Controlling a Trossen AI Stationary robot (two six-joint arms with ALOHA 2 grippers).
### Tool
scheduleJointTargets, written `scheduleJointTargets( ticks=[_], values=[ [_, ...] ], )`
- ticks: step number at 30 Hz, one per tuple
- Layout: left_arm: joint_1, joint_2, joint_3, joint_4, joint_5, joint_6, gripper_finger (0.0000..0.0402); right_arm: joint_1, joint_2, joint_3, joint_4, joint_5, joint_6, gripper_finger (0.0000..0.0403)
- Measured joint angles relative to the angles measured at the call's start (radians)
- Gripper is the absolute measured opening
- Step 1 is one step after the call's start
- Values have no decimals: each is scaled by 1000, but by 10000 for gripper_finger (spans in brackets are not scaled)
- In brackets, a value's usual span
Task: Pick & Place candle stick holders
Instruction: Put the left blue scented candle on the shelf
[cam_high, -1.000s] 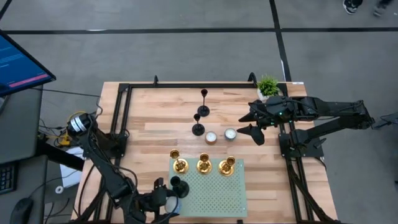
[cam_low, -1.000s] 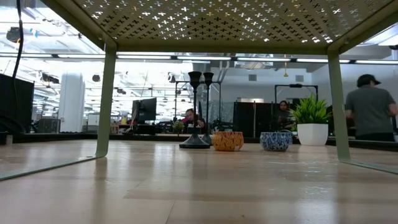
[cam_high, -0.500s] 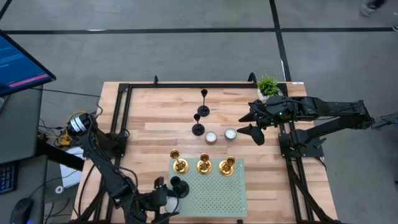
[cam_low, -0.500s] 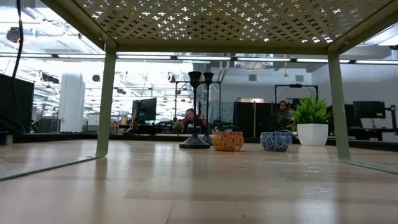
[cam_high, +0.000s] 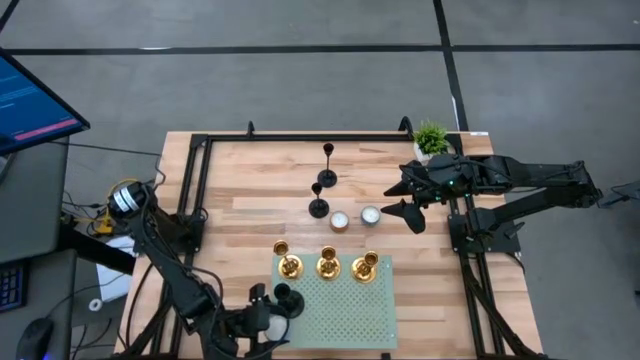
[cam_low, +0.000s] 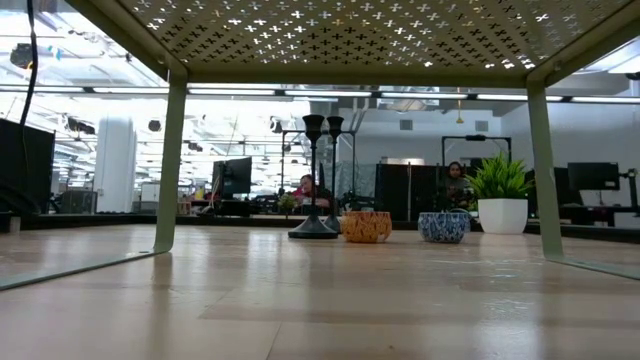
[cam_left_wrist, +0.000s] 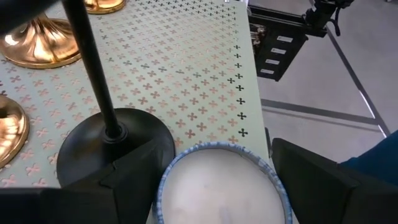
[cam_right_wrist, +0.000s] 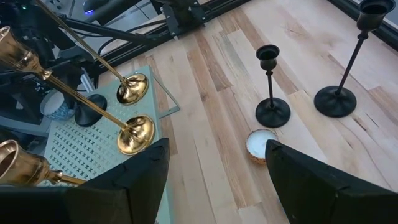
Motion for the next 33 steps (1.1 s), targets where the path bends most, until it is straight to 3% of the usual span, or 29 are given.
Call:
scheduleJointTargets(
  ticks=[13, 23, 28, 33],
  values=[
    [1, -23, 0, 15, 14, -1, 301, 0, 0, 0, 0, 0, 0, 256],
    [-9, -100, 0, -11, 86, -3, 301, 0, 0, 0, -1, 0, -8, 256],
    [-27, -197, 0, -116, 89, -37, 295, 0, 0, 0, -1, 0, -10, 256],
    [-57, -273, 0, -377, 148, -209, 256, 0, 0, 0, -4, 0, -10, 256]
  ],
)
